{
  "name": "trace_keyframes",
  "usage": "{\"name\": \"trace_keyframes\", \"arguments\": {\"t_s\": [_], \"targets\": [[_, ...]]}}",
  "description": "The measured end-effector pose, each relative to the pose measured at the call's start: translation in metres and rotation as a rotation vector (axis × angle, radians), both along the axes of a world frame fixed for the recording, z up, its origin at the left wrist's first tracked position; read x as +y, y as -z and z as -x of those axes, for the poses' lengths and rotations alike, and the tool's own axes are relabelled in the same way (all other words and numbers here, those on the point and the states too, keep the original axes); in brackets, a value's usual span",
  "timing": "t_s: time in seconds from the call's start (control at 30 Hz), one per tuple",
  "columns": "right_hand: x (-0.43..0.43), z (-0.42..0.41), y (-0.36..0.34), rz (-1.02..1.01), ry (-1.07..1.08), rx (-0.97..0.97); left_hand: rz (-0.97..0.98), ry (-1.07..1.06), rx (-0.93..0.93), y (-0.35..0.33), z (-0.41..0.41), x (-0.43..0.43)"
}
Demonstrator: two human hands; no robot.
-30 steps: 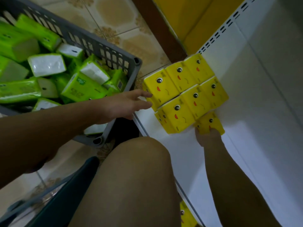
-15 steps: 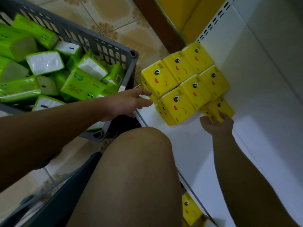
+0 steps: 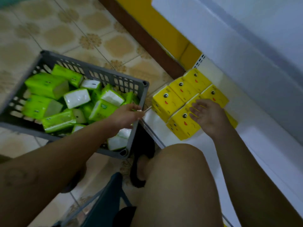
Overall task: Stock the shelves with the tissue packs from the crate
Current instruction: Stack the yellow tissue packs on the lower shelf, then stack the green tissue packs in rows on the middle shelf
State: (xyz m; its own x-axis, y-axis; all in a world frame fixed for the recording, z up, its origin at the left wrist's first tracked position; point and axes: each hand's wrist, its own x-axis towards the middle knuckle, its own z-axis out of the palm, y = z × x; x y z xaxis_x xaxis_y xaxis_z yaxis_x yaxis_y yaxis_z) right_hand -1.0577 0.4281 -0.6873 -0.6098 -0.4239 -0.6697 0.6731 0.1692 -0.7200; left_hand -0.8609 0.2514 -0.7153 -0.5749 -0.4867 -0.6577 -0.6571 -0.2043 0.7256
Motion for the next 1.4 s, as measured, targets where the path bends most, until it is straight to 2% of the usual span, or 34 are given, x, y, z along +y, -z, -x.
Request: {"name": "trace_keyframes", "arguments": {"t_s": [0.2,0.3,0.37,0.43,0.57,0.73,0.83,0.9,1.0,1.13,1.27,1.4], "targets": [[-0.109,-0.082,-0.071,-0.111,-0.783,0.392,0.192,-0.104,-0.108,0.003,-0.053,-0.056],[-0.152,-0.109,-0.075,-0.198,-0.981,0.427,0.223,-0.165,-0.159,0.017,-0.07,-0.081],[-0.17,-0.123,-0.061,-0.238,-0.984,0.392,0.24,-0.158,-0.195,0.029,-0.071,-0.092],[-0.18,-0.135,-0.04,-0.329,-1.005,0.445,0.26,-0.127,-0.231,0.042,-0.066,-0.097],[-0.187,-0.143,-0.01,-0.456,-1.149,0.407,0.209,-0.157,-0.269,0.076,-0.056,-0.104],[-0.183,-0.114,0.006,-0.515,-1.124,0.429,0.087,-0.239,-0.291,0.173,-0.066,-0.125],[-0.169,-0.099,0.006,-0.541,-1.039,0.389,0.094,-0.244,-0.334,0.148,-0.058,-0.122],[-0.154,-0.095,0.001,-0.559,-1.003,0.39,0.197,-0.193,-0.376,0.116,-0.052,-0.114],[-0.135,-0.096,-0.012,-0.517,-0.885,0.345,0.399,0.059,-0.425,0.08,-0.048,-0.099],[-0.113,-0.11,-0.019,-0.468,-0.743,0.327,0.394,0.224,-0.283,0.078,-0.045,-0.081],[-0.092,-0.13,-0.01,-0.5,-0.849,0.495,0.426,0.376,-0.412,0.107,-0.049,-0.067],[-0.099,-0.127,-0.001,-0.492,-0.983,0.576,0.534,0.166,-0.508,0.112,-0.04,-0.058]]}}
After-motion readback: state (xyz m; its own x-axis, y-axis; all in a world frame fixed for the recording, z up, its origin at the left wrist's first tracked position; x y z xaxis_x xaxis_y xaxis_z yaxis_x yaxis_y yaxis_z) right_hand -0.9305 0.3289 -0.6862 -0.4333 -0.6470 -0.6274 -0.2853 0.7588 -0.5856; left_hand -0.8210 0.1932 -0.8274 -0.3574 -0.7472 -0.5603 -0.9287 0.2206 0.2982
